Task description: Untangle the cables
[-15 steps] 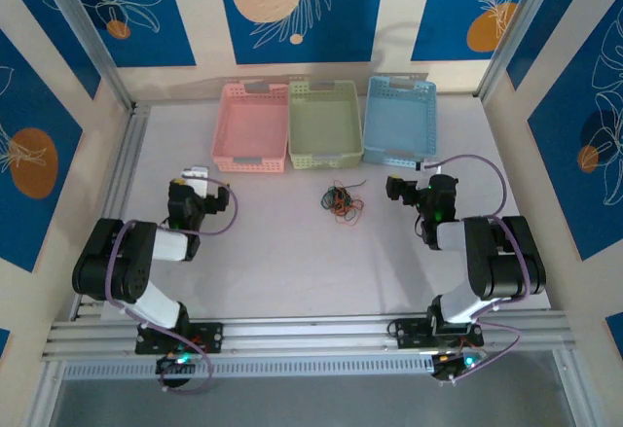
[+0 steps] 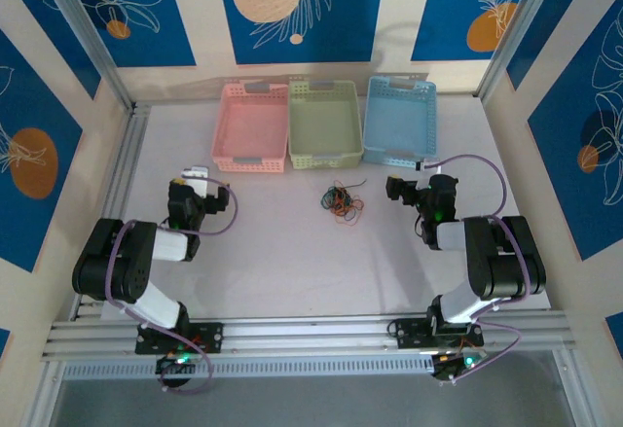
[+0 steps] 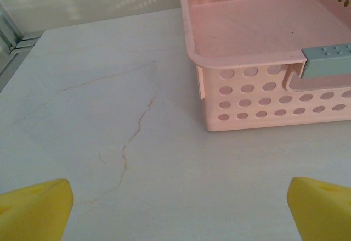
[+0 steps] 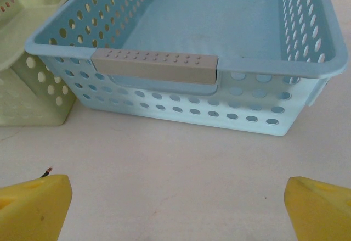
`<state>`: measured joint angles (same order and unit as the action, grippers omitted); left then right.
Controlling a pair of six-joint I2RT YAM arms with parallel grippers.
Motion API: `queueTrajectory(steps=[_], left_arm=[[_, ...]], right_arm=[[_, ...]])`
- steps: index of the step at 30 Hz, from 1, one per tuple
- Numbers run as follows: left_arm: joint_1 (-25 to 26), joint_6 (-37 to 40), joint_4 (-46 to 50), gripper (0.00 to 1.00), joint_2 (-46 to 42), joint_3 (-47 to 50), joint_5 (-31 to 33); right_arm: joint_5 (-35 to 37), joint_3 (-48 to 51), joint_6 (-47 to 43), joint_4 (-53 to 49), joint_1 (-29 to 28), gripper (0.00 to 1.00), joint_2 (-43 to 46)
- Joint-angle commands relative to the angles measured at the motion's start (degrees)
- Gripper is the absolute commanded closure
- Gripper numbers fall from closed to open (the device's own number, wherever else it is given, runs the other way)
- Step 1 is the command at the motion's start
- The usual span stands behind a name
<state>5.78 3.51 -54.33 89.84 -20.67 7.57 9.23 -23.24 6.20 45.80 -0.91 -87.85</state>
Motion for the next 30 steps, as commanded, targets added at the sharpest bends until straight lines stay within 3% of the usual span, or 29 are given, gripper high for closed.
queueTrajectory(steps=[1, 23, 27, 28, 30], left_arm=[[-0.3, -0.4, -0.2, 0.00, -0.4, -0.3, 0.5], [-0.3, -0.5, 0.0, 0.00, -0.4, -0.5, 0.4], [0.2, -3.3, 0.7, 0.00, -2.7, 0.3, 8.7], [0.1, -2.4, 0.3, 0.00, -3.5, 0.7, 7.2], [2.9, 0.3, 2.4, 0.00, -7.7, 1.0, 11.2]], right_arm=[[0.9, 0.0, 0.3, 1.6, -0.1, 0.01, 0.7], [-0.3, -0.2, 0.5, 1.2, 0.5, 0.01, 0.7], [0.2, 0.0, 0.2, 1.5, 0.0, 0.01, 0.8], [0.5, 0.2, 0.0, 1.8, -0.3, 0.01, 0.8], [1.9, 0.7, -0.8, 1.8, -1.4, 0.01, 2.4]])
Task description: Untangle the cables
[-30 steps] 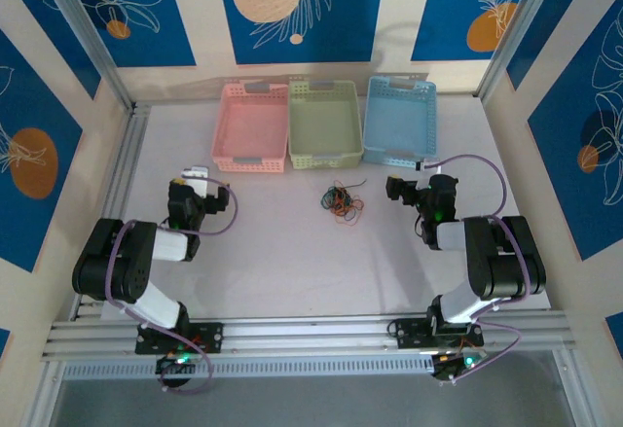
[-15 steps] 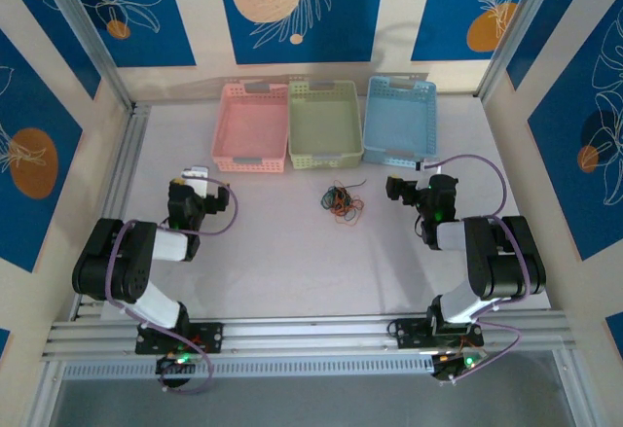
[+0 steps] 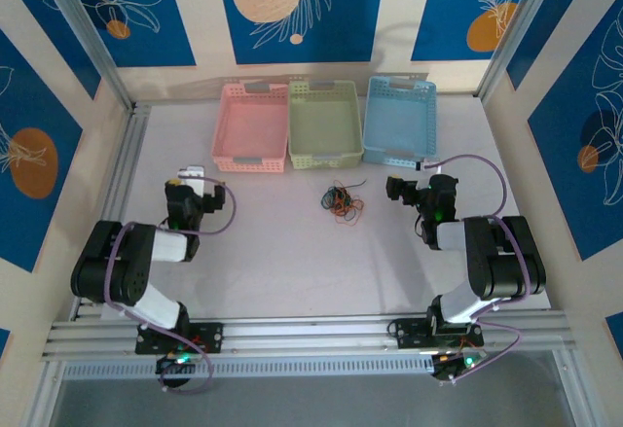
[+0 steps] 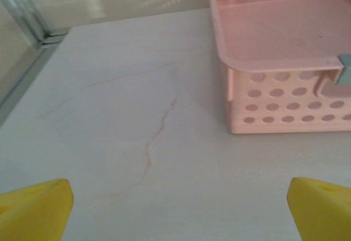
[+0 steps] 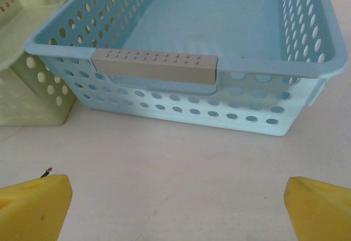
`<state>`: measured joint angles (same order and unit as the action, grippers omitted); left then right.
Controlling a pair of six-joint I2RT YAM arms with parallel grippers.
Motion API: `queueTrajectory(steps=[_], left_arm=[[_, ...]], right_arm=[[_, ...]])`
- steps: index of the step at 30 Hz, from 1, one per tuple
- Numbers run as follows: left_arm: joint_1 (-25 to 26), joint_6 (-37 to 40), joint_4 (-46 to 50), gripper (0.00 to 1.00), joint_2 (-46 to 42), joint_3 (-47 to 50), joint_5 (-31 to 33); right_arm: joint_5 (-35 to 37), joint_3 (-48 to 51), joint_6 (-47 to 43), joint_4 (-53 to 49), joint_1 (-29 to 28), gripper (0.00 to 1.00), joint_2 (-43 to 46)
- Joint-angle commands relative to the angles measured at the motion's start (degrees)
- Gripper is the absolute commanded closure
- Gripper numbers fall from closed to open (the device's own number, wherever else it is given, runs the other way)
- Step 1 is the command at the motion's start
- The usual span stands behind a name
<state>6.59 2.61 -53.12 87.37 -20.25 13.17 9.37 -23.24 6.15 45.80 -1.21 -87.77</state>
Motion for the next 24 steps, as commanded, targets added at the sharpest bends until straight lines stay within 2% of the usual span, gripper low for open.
queueTrajectory(steps=[1, 2, 5, 6, 10, 12, 17, 20, 24], left_arm=[[2.9, 2.0, 3.4, 0.00, -8.3, 0.6, 6.5], [3.5, 2.2, 7.3, 0.00, -12.6, 0.3, 6.9], [3.5, -7.6, 18.2, 0.00, -24.7, -1.0, 7.9], [3.4, -10.9, 22.8, 0.00, -28.1, -2.0, 6.7], [2.2, -23.0, 46.6, 0.00, -35.9, -11.1, 2.4], [1.6, -28.6, 59.5, 0.00, -37.5, -17.6, 1.7], [1.0, -25.4, 74.8, 0.00, -41.8, -26.5, -9.4], [1.0, -24.5, 82.2, 0.00, -45.1, -29.0, -14.4], [1.0, -21.0, 92.4, 0.00, -47.0, -31.1, -20.9]], right_arm=[[2.9, 0.7, -1.1, 0.8, -1.6, 0.01, 3.7], [4.0, 0.7, -1.5, -1.1, -2.2, 0.01, 6.1], [6.7, -2.0, -1.4, -11.4, -3.4, 0.01, 14.4], [8.1, -3.7, 1.7, -15.6, -3.1, 0.01, 17.1], [5.3, -8.8, 12.6, -27.4, -0.5, 0.01, 24.5], [1.1, -10.5, 16.1, -31.2, 0.7, 0.01, 27.1], [-8.0, -12.7, 25.3, -37.5, 1.2, 0.01, 29.7], [-14.0, -16.4, 25.5, -44.3, 0.7, 0.03, 28.4], [-15.5, -23.2, 24.1, -58.6, -1.1, 0.09, 23.6]])
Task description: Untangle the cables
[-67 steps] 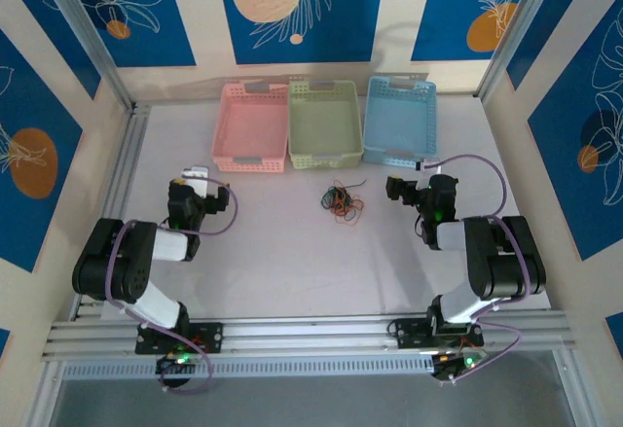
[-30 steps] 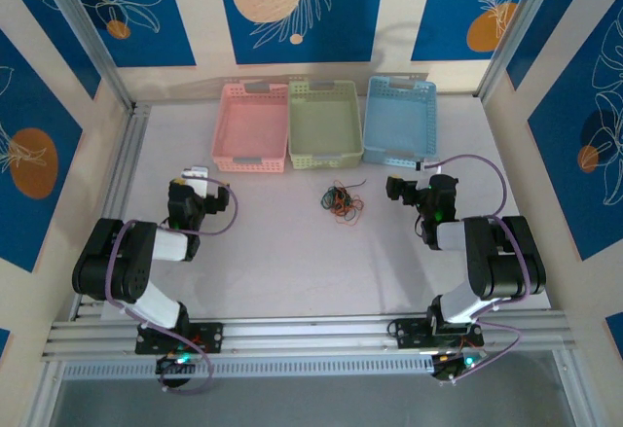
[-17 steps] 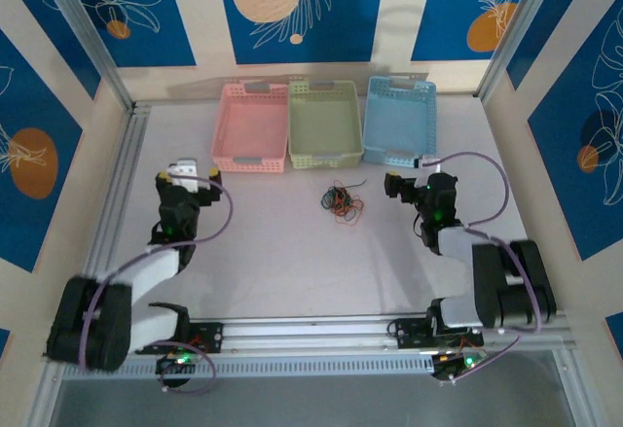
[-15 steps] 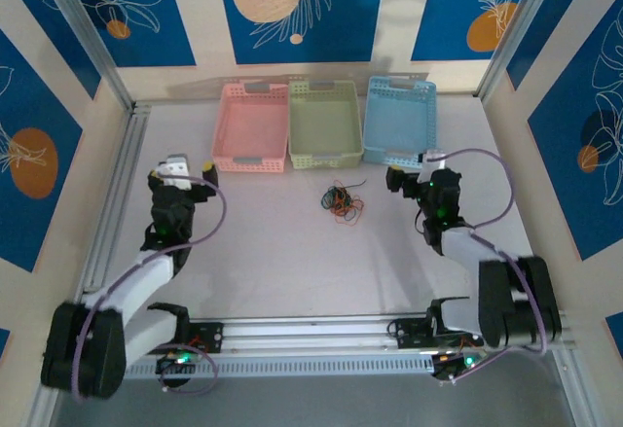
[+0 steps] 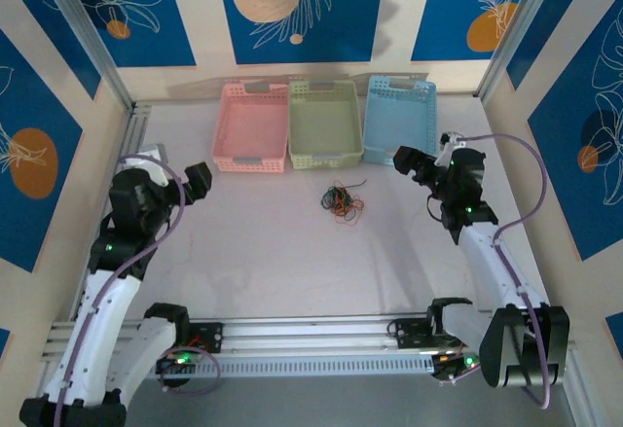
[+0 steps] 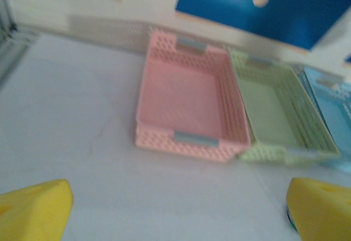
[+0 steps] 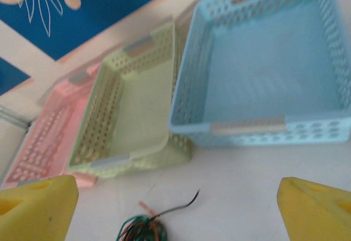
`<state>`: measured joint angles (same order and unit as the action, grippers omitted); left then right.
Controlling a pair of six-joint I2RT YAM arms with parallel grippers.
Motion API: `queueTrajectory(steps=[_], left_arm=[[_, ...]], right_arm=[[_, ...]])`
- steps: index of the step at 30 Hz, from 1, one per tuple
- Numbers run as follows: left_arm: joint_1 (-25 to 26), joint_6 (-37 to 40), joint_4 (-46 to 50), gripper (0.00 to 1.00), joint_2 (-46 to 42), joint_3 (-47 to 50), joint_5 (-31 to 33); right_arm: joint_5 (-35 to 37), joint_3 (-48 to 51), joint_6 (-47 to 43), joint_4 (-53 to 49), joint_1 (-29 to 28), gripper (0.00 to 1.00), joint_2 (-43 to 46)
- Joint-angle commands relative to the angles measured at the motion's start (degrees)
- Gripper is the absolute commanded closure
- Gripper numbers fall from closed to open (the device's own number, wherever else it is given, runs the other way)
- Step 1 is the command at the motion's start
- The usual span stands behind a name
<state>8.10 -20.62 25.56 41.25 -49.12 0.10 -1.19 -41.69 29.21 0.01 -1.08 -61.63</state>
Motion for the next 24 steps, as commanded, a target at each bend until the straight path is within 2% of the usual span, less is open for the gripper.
queueTrajectory(steps=[1, 5, 8, 10, 17, 22, 24], left_arm=[[-0.5, 3.1, 15.8, 0.00, -1.1, -2.5, -8.9], [-0.5, 6.1, 19.9, 0.00, -2.8, -1.0, -8.9], [-0.5, 5.9, 19.4, 0.00, -4.3, 1.5, -7.6], [-0.5, 6.4, 18.9, 0.00, -4.2, 1.3, -8.6], [-0.4, 6.3, 18.0, 0.02, -4.2, 2.4, -9.2], [-0.4, 6.3, 17.7, 0.02, -4.3, 2.7, -9.3], [-0.4, 6.3, 17.7, 0.02, -4.3, 2.7, -9.4]], right_arm=[[-5.5, -6.1, 0.7, -15.3, -2.0, 0.11, -4.0], [-6.0, -11.3, -2.2, -22.5, -10.2, 0.17, -11.7], [-0.4, -16.1, -4.6, -26.9, -18.2, 0.22, -19.3], [3.0, -19.4, -3.9, -29.6, -21.2, 0.26, -24.4], [9.2, -30.0, -4.9, -35.9, -26.1, 0.36, -38.5], [11.2, -33.1, -5.3, -36.4, -26.6, 0.41, -42.1], [11.8, -34.6, -5.6, -37.6, -26.8, 0.47, -43.8]])
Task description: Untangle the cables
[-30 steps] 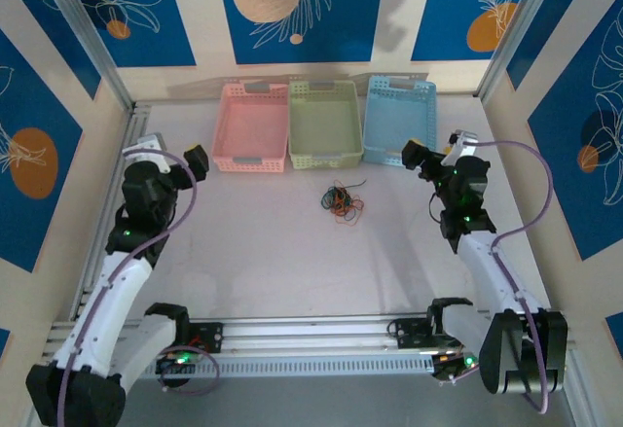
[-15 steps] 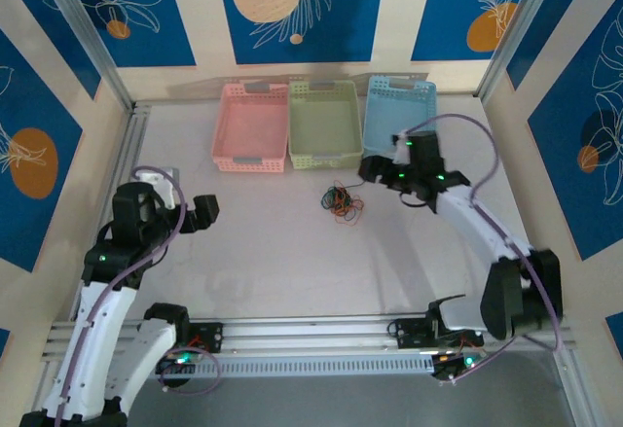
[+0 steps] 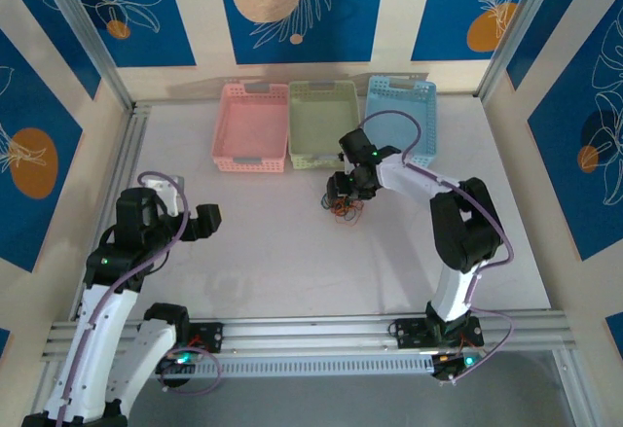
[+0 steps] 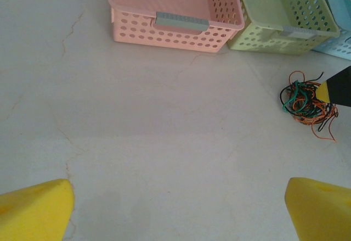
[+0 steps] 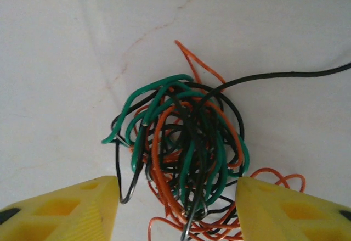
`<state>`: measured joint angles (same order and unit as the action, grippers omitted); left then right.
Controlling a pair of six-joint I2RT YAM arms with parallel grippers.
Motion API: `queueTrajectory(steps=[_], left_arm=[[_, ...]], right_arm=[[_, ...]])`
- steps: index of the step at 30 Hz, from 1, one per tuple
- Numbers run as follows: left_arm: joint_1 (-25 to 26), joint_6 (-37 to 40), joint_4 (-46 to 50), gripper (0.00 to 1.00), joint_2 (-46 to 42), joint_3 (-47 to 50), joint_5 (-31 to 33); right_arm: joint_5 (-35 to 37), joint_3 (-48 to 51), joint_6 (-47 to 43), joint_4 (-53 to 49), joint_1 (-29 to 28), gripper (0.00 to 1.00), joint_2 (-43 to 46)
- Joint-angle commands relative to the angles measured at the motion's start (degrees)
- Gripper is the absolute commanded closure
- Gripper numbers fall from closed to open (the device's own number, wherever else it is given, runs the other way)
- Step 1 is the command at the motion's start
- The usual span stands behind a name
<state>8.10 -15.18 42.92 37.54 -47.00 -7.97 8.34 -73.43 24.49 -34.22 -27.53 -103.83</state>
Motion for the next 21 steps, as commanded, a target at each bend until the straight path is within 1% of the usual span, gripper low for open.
queueTrajectory(steps=[1, 2, 5, 7, 8, 10, 14, 16, 18, 21], left_arm=[[-0.4, 0.9, 0.3, 0.02, -0.6, 0.6, -1.4], [-0.4, 0.9, 0.3, 0.02, -0.6, 0.6, -1.5], [-0.4, 0.9, 0.3, 0.02, -0.6, 0.7, -1.4], [-0.4, 0.9, 0.3, 0.02, -0.6, 0.7, -1.5], [-0.4, 0.9, 0.3, 0.02, -0.5, 0.6, -1.6], [-0.4, 0.9, 0.3, 0.02, -0.6, 0.7, -1.6], [-0.4, 0.9, 0.3, 0.02, -0.6, 0.7, -1.7], [-0.4, 0.9, 0.3, 0.02, -0.6, 0.7, -1.8], [-0.4, 0.9, 0.4, 0.02, -0.4, 0.6, -2.2], [-0.3, 1.1, 0.9, 0.02, 0.6, -0.3, -4.5]], right_arm=[[2.8, -3.3, -1.1, -3.7, -0.5, 0.49, -2.1], [3.3, -3.5, -1.2, -3.8, -0.6, 0.51, -2.4], [3.0, -3.2, -1.6, -3.6, -0.8, 0.66, -2.6], [2.7, -2.8, -1.9, -3.3, -0.9, 0.72, -2.7], [2.2, -2.6, -2.2, -3.2, -0.9, 0.78, -2.7], [1.0, -2.2, -3.1, -2.7, -1.1, 0.85, -2.3], [-2.9, 0.7, -6.6, -0.3, -2.5, 1.00, 1.6], [-5.7, 2.7, -8.7, 1.0, -3.3, 1.00, 4.4], [-10.0, 6.4, -10.6, 3.6, -3.9, 1.00, 8.0], [-16.9, 12.5, -11.3, 8.5, -4.8, 1.00, 15.1]])
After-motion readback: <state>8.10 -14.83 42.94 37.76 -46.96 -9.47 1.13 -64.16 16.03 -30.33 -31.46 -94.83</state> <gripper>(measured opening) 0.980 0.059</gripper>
